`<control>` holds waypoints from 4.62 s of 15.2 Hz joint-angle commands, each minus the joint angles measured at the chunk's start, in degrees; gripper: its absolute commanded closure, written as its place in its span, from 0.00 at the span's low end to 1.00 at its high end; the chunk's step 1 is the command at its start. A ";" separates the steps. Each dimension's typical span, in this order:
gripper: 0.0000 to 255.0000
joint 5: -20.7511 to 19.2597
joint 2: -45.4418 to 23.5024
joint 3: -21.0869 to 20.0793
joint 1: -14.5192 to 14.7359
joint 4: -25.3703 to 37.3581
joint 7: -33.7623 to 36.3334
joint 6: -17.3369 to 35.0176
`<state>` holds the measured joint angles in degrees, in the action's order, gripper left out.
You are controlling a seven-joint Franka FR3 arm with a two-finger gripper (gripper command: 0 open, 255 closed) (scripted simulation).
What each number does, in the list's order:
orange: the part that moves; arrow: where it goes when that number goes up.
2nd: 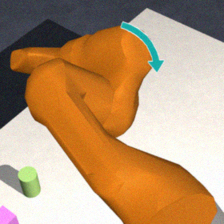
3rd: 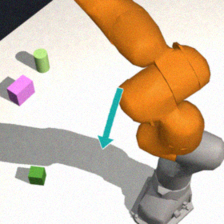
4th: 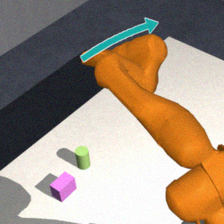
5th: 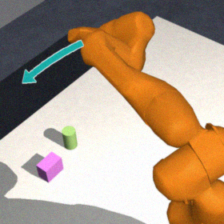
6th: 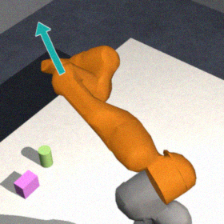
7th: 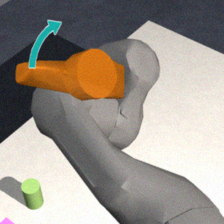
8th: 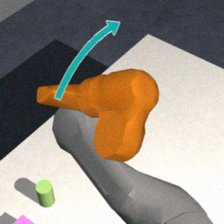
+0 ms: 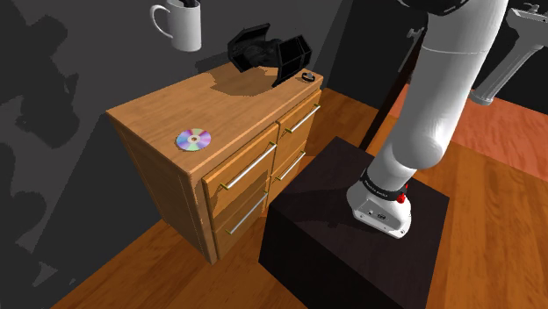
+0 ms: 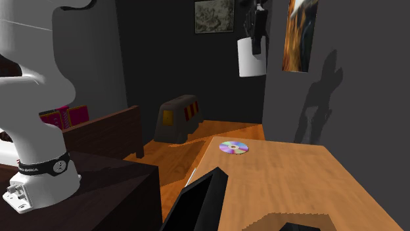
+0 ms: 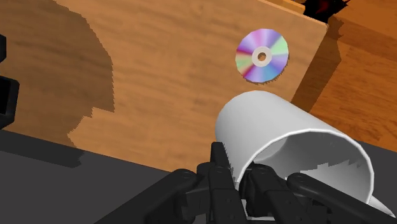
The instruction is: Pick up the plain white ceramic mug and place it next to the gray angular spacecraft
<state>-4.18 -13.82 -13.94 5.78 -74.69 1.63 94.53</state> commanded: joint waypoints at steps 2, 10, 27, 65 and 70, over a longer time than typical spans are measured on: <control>1.00 1.48 3.40 1.23 -2.79 -4.36 -3.84 1.14; 1.00 4.37 9.57 5.68 -9.37 -12.23 -14.72 3.00; 1.00 5.89 12.73 9.56 -13.89 -24.60 -23.46 12.06; 1.00 5.63 5.16 9.50 -13.71 -45.13 -23.86 40.14; 1.00 5.62 5.02 9.50 -13.71 -45.23 -23.86 40.39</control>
<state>1.44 -8.79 -4.44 -7.93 -119.90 -22.23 134.87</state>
